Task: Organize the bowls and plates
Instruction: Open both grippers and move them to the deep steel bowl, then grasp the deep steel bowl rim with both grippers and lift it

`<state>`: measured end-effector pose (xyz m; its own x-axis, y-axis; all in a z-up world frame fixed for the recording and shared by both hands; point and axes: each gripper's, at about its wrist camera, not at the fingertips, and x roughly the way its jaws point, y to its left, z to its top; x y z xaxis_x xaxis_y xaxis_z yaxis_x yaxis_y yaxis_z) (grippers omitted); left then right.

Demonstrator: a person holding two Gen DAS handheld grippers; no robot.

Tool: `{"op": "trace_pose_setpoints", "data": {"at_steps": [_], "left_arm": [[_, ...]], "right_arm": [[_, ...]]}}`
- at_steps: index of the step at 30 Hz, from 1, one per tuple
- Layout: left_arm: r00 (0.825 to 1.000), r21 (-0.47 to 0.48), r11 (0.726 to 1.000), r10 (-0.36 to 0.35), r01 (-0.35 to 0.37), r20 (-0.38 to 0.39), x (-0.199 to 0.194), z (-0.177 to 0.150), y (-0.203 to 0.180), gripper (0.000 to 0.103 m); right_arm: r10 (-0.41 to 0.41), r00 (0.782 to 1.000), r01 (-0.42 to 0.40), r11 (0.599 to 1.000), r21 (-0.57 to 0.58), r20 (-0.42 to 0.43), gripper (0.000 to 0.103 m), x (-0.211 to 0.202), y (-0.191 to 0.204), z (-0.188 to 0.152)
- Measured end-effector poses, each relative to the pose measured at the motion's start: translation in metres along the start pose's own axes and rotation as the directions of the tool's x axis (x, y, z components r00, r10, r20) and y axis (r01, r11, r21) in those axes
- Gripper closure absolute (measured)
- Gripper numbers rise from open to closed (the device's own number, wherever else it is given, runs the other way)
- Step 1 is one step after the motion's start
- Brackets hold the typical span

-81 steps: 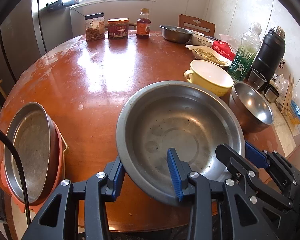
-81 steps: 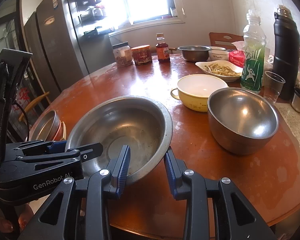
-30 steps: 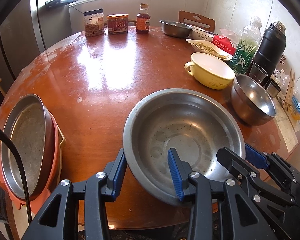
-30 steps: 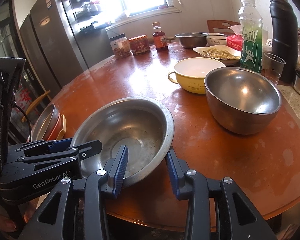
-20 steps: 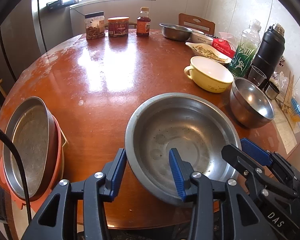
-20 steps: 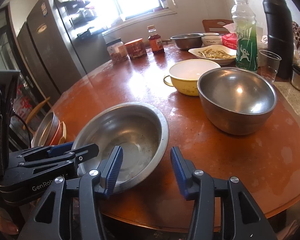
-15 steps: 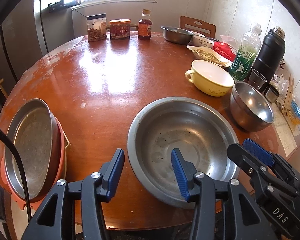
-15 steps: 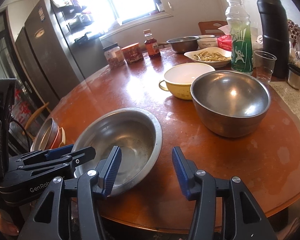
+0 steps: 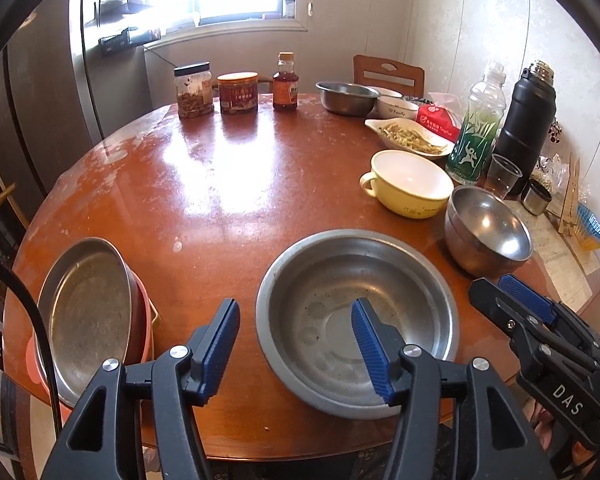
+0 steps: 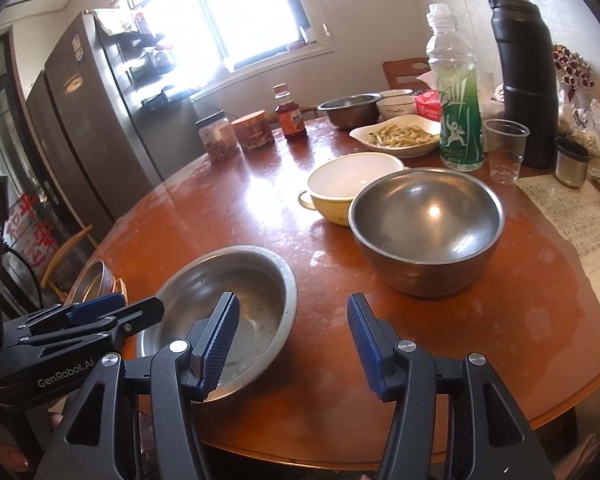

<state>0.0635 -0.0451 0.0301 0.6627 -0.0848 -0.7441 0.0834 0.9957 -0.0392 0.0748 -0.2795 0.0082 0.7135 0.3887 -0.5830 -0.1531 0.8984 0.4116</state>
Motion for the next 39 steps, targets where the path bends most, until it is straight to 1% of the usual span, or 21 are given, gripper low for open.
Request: {"op": "trace_pose_setpoints", "data": {"at_steps": [2,6,10,12,17,22,25,30,33,36,39], "left_arm": [[1.000,0.003,1.000,-0.003,0.003,0.007,-0.002,0.002,-0.002,0.044],[1.000,0.010,1.000,-0.013,0.013,0.012,-0.004,0.006,-0.007,0.044],[0.999,0.021,0.999,-0.029,0.029,0.013,-0.005,0.012,-0.016,0.043],[0.999,0.025,0.999,-0.040,0.040,0.011,-0.003,0.015,-0.022,0.043],[0.998,0.037,0.998,-0.057,0.057,0.008,0.001,0.023,-0.035,0.043],[0.997,0.060,0.995,-0.079,0.078,-0.002,0.009,0.030,-0.053,0.043],[0.996,0.075,0.993,-0.089,0.090,-0.008,0.013,0.034,-0.064,0.043],[0.993,0.094,0.988,-0.121,0.122,-0.011,0.017,0.044,-0.082,0.043],[0.989,0.093,0.985,-0.146,0.148,-0.028,0.025,0.051,-0.091,0.043],[0.985,0.088,0.982,-0.163,0.167,-0.053,0.035,0.057,-0.101,0.039],[0.979,0.085,0.977,-0.188,0.195,-0.082,0.046,0.062,-0.110,0.039]], "right_arm": [[-0.006,1.000,0.006,1.000,0.006,0.010,0.044,-0.003,-0.005,0.002],[-0.017,0.999,0.017,1.000,0.012,0.037,0.040,-0.010,-0.012,0.006],[-0.048,0.996,0.047,0.999,0.013,0.071,0.037,-0.017,-0.020,0.011],[-0.059,0.995,0.057,0.998,0.027,0.081,0.032,-0.020,-0.027,0.014],[-0.101,0.989,0.094,0.993,0.070,0.106,0.031,-0.026,-0.048,0.021],[-0.138,0.984,0.124,0.985,0.118,0.114,0.030,-0.030,-0.069,0.027],[-0.163,0.981,0.148,0.980,0.134,0.109,0.030,-0.030,-0.079,0.030],[-0.168,0.981,0.151,0.976,0.155,0.101,0.029,-0.028,-0.090,0.035],[-0.171,0.981,0.156,0.975,0.160,0.087,0.029,-0.026,-0.096,0.040],[-0.153,0.986,0.140,0.975,0.175,0.062,0.026,-0.019,-0.105,0.046],[-0.117,0.993,0.110,0.973,0.201,0.026,0.025,-0.009,-0.116,0.054]]}}
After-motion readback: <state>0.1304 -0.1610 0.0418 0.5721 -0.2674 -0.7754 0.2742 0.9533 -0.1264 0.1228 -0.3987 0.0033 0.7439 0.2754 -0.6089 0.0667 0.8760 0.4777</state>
